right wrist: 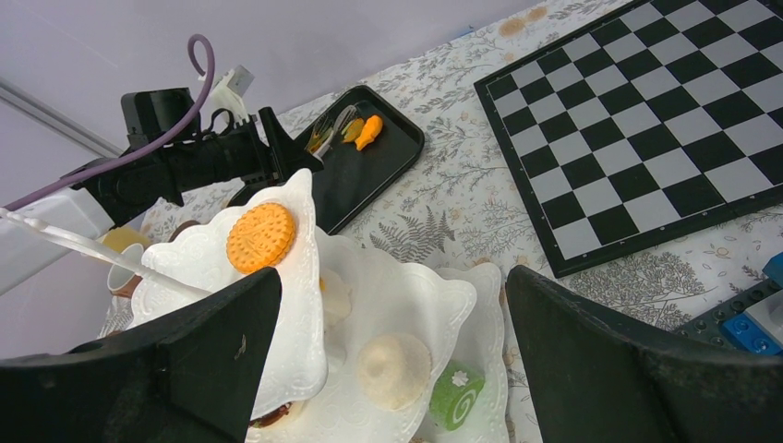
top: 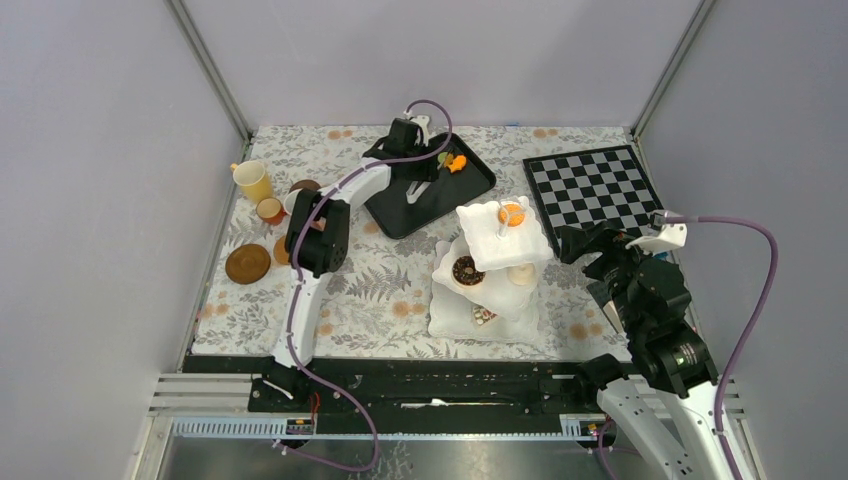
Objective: Serve the afternoon tea
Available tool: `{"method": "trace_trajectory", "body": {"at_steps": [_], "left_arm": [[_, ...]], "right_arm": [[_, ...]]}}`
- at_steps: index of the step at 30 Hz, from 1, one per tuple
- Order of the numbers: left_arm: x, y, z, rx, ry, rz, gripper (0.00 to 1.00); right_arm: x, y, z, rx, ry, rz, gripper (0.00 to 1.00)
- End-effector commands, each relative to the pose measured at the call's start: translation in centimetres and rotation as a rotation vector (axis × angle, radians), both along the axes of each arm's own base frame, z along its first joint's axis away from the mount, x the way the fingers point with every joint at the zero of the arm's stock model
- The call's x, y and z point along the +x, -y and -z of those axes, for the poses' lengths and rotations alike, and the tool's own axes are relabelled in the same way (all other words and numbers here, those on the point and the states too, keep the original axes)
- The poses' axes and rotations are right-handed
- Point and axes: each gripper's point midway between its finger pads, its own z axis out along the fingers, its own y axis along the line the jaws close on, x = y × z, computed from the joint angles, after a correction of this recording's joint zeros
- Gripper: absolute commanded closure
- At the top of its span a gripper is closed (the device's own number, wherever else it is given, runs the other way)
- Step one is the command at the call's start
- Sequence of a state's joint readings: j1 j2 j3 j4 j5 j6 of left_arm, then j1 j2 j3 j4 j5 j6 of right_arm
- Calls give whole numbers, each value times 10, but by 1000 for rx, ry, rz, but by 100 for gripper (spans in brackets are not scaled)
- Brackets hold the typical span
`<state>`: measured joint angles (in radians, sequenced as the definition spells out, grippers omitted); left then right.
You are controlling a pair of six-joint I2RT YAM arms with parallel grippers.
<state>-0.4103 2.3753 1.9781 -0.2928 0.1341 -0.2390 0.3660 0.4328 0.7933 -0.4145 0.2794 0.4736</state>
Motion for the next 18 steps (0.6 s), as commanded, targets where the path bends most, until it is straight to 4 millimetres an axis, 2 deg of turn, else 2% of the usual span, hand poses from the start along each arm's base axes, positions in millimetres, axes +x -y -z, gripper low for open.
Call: {"method": "trace_trajectory", "body": {"at_steps": [1,13,18], "left_arm": [[22,4,-28,1,97,-11,45],[9,16,-18,83,83,23,41],[6,17,-6,128,68,15,41]], "right_arm": [[0,2,-6,14,29,14,2],[-1,2,-5,11,29,12,2],[-2,3,-6,6,37,10,2]]}}
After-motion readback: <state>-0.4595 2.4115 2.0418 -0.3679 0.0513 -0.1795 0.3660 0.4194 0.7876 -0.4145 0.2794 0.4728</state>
